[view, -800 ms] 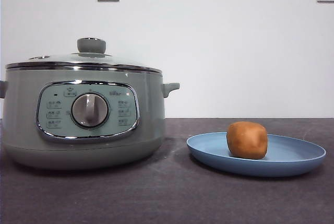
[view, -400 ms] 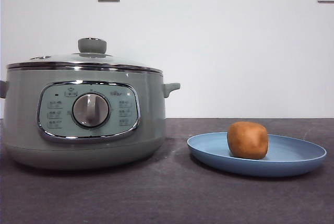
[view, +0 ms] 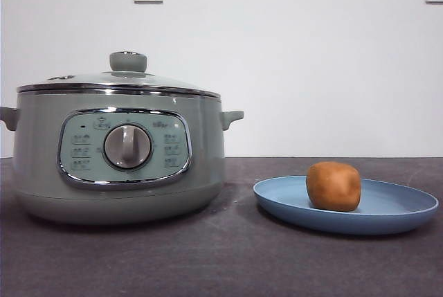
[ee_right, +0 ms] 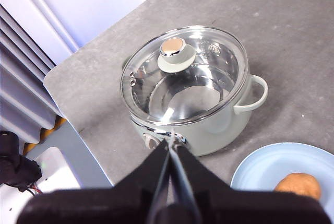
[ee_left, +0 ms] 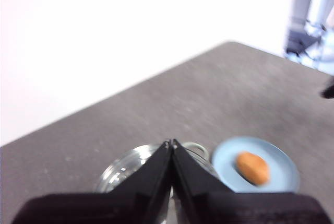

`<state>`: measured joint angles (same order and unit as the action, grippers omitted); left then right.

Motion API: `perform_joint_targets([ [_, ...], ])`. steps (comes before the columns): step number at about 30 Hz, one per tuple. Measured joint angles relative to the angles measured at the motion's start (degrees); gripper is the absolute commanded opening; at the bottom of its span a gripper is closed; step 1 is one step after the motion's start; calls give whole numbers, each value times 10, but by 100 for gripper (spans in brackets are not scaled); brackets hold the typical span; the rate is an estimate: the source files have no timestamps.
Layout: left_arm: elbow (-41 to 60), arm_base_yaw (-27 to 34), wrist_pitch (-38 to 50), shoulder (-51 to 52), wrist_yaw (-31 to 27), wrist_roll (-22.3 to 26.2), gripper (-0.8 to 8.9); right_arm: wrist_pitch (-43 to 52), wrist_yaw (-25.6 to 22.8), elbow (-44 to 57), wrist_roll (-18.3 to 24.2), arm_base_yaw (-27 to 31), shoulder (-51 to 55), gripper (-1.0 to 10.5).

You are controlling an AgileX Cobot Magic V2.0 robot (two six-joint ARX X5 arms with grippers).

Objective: Take the potato out from the steamer,put the potato on the plate,close the lid

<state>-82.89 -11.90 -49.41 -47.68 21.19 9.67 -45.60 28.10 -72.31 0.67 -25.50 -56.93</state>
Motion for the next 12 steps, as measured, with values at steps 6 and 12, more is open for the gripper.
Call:
perform_joint_targets([
  [6, 367, 43, 299, 189, 0, -85, -4, 0, 0, 0, 0, 0, 0, -1],
  [12, 607, 66, 546, 302, -5, -139, -4, 0, 0, 0, 0, 0, 0, -1],
])
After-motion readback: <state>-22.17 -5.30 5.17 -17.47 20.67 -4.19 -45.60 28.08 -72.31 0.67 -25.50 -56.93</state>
